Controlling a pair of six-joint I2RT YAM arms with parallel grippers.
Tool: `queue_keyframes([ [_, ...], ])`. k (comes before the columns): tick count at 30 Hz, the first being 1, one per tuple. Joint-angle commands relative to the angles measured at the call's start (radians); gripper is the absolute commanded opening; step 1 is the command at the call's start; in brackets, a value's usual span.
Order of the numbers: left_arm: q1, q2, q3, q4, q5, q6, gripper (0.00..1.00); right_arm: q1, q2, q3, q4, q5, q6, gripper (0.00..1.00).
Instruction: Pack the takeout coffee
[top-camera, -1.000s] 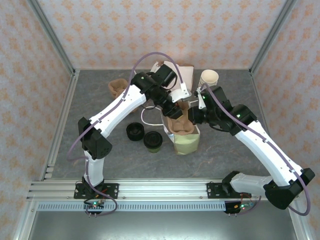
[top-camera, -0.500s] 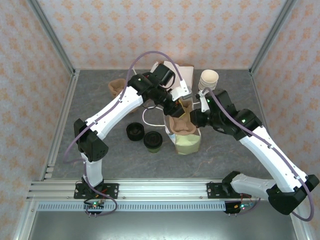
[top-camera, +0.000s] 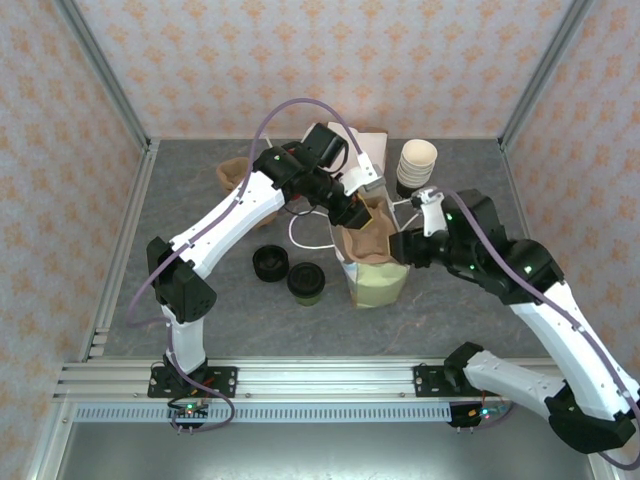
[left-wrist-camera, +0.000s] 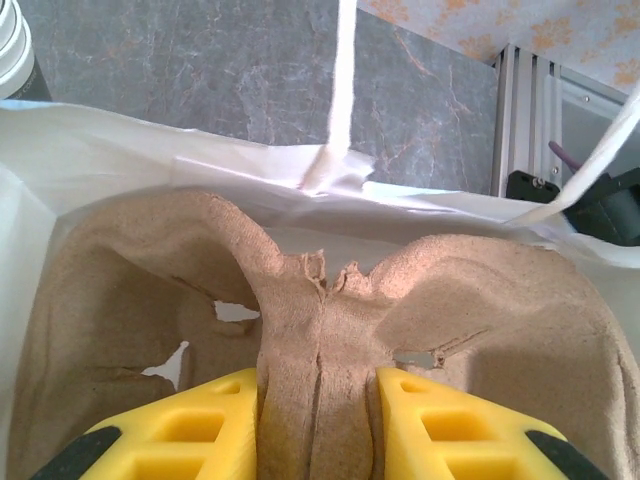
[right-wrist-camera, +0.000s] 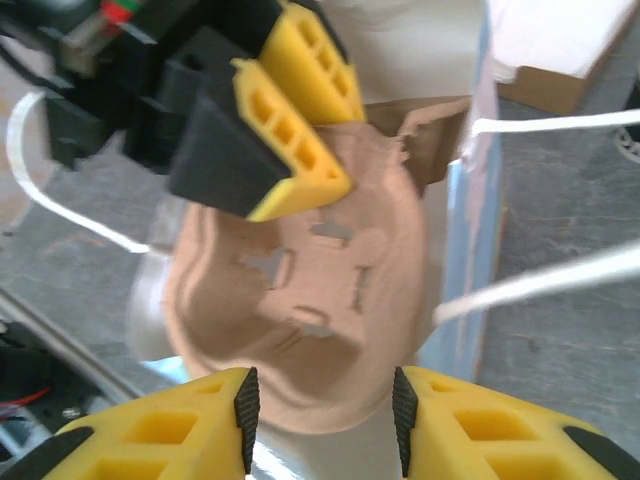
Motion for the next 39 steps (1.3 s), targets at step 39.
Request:
queue_keyframes([
  [39, 0.02, 0.151, 0.195, -0.049, 0.028, -0.055, 0.3, 0.008, -0.012, -0.083, -0.115, -0.234, -0.164, 0.44],
])
